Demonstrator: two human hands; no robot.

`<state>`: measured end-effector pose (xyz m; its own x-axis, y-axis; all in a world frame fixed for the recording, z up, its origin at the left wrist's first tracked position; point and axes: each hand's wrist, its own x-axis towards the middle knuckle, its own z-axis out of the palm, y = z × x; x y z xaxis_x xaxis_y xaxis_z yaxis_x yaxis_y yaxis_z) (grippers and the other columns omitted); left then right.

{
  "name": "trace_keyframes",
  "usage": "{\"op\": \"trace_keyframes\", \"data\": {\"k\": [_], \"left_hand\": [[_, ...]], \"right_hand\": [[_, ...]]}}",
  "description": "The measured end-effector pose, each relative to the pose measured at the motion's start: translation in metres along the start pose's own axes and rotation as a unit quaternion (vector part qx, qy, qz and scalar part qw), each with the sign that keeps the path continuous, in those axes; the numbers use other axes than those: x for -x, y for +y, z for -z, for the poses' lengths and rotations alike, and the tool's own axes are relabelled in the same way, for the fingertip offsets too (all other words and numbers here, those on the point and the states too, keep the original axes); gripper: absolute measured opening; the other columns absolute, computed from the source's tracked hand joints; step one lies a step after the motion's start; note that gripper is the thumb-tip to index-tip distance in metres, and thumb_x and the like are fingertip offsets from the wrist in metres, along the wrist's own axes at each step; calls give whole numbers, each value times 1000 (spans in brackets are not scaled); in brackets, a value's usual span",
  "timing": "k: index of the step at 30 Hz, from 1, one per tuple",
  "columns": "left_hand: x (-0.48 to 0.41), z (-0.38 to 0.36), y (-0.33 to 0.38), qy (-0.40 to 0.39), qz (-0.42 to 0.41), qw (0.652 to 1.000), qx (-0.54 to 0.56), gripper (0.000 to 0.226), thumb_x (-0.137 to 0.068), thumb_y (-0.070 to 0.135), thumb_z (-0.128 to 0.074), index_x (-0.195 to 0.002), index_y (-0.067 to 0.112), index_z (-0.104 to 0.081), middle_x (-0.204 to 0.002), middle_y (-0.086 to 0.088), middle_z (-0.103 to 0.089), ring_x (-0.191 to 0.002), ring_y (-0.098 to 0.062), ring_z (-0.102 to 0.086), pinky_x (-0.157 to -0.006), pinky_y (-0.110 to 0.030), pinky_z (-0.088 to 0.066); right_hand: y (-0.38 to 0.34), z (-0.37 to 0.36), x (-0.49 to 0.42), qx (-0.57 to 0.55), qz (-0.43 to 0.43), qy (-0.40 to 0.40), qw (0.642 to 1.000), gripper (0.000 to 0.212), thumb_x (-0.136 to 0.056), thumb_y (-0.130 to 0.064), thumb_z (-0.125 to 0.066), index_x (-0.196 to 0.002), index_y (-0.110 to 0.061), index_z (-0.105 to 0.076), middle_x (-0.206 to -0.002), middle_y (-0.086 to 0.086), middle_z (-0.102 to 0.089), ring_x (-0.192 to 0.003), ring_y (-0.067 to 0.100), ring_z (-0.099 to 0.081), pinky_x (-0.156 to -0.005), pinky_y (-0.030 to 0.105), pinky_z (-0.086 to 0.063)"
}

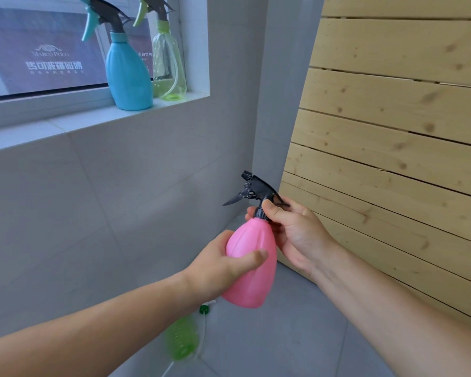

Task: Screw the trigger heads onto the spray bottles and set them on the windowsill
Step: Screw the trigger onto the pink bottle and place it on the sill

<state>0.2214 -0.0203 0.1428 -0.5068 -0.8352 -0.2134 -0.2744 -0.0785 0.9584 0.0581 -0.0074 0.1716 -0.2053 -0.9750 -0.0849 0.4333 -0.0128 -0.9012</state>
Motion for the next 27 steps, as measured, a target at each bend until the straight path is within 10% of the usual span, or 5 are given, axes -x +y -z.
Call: {"op": "trace_keyframes", "data": {"k": [11,18,27], "left_hand": [[-9,38,7,16,-6,997,79,85,-65,67,-78,-137,28,-55,-127,3,-74,-115,-19,-73,-103,-49,-57],[-7,79,30,32,-31,986,163,54,-83,44,-61,-133,25,-58,-131,-8,-72,-121,-30,-69,-109,-58,-50],[21,183,96,168,-149,972,63,74,-67,52,-79,-133,24,-57,-123,-6,-74,-111,-22,-73,-106,-51,-53]], "right_hand": [[-2,-4,9,169,-9,-10,986,23,-92,-35,-63,-112,-24,-66,-102,4,-74,-86,19,-68,-86,43,-55],[-7,-43,7,325,90,-90,937,37,-95,-40,-56,-133,-42,-56,-104,-22,-73,-108,6,-68,-102,40,-51],[-45,-161,-54,352,173,-135,910,43,-97,-37,-53,-138,-45,-47,-112,6,-72,-105,26,-70,-97,49,-53]]}}
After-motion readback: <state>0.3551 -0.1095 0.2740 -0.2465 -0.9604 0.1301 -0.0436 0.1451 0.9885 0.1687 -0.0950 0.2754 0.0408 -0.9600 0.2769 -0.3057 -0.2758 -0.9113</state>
